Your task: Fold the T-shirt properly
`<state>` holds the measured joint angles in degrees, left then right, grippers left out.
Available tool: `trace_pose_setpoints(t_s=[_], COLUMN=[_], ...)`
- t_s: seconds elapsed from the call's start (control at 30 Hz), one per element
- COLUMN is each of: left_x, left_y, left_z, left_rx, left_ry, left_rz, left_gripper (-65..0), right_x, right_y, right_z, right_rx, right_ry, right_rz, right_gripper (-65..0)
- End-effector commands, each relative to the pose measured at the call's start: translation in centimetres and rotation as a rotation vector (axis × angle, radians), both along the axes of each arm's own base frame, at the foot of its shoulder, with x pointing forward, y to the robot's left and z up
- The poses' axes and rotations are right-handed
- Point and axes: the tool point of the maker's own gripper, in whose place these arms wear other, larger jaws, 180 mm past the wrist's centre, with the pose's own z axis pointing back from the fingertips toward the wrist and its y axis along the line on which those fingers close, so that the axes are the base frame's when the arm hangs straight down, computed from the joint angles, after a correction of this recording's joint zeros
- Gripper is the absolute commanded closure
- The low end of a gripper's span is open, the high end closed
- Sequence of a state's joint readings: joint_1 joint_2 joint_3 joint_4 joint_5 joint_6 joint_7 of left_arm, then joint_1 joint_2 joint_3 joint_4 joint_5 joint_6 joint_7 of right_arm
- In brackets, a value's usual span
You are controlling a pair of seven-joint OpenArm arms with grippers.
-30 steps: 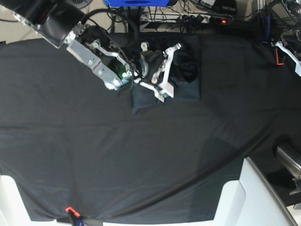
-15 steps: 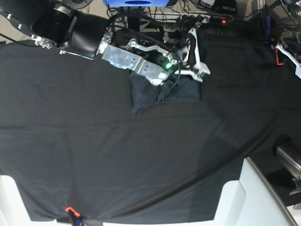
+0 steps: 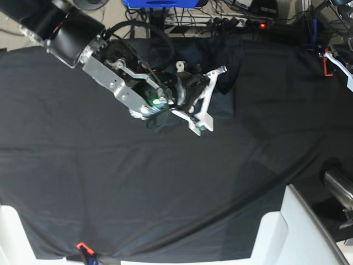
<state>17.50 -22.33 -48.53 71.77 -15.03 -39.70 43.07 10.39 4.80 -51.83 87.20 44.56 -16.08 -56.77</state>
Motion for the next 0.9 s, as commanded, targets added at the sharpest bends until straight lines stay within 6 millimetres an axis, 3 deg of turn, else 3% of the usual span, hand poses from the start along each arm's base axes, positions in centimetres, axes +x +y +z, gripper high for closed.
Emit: trace_pose_setpoints(t_s=[0.0,0.3,0.5,0.73,0.87], left_x=[0.6,0.6,0.6,0.6,0.6], left_y=[0.9,0.9,0.9,0.9,0.9], left_z=[1.2,1.2,1.2,1.2,1.2], left_rx=[0.027,0.027,0.027,0.027,0.026], left_ry=[-0.024,-0.024,-0.024,-0.024,-0.023], left_rz=[-0.012,-0.012,-0.012,-0.012,-0.012], left_gripper=[0.0,0.0,0.0,0.0,0.0], right_x=[0.7,1.2,3.3,5.4,6.3], right_y=[-0.2,-2.3,-3.1,1.1,3.2], right_z=[0.0,-3.2,-3.9,-0.7,-0.3], right_rx=[-0.001,-0.07,-0.102,-0.016,-0.01], right_ry=[-0.005,0.014,-0.01,-0.058,-0.052], right_rz=[-0.019,-0.07,-0.098,-0.084,-0.079], right_gripper=[-0.8,-0.8,-0.8,-0.8,-0.8])
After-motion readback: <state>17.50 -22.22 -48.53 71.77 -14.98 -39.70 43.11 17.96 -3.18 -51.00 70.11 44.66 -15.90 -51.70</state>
